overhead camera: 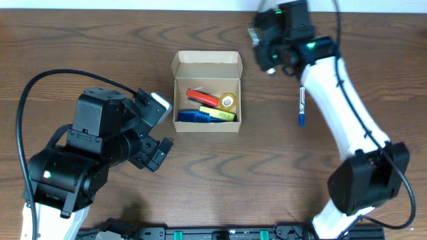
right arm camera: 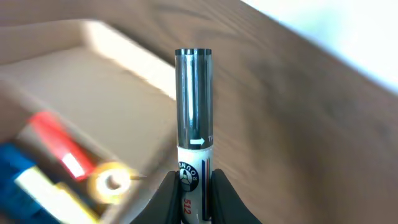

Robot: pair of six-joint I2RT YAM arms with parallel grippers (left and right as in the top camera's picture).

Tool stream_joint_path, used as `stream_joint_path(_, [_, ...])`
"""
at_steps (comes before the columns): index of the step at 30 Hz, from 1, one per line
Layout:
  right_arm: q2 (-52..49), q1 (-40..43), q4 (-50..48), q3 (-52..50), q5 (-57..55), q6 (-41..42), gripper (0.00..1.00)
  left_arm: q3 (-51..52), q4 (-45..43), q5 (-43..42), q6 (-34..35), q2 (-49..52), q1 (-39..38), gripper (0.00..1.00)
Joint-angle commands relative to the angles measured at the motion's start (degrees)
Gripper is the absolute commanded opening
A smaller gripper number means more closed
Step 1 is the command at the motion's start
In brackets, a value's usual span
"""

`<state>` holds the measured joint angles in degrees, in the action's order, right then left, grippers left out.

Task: Pack container
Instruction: 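Carry the black marker into the box and release it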

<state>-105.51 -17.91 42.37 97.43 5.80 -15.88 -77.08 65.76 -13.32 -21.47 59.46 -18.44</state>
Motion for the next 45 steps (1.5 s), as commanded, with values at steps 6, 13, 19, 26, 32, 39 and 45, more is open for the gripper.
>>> stream_joint_path(6, [-1.4,-10.2,5.3,0.1,7.4,-31.6,0.01,-1.1,0.1,0.2,-0.8,0.0,0.2,0.95])
stream_joint_path(13, [-4.3,-13.0,9.3,0.0,11.6,-43.3,0.01,-1.1,0.1,0.2,-0.8,0.0,0.2,0.95])
stream_joint_path(19, [-7.6,-14.0,10.4,0.0,15.8,-48.2,0.01,-1.1,0.1,0.2,-0.8,0.0,0.2,0.95])
stream_joint_path(26, [-11.3,-15.1,10.2,0.0,15.9,-49.6,0.01,-1.1,0.1,0.2,-0.8,0.0,0.2,0.95])
stream_joint_path(32, [-12.7,-15.6,10.1,0.0,15.9,-49.5,0.06,-1.1,0.1,0.2,-0.8,0.0,0.2,0.95])
stream_joint_path(39, [-12.7,-15.6,8.6,0.0,15.9,-47.8,0.42,-1.1,0.1,0.2,-0.8,0.0,0.2,0.95])
stream_joint_path(45, [-12.0,-15.5,7.7,0.1,15.2,-43.4,0.50,-1.1,0.1,0.2,-0.8,0.0,0.2,0.95])
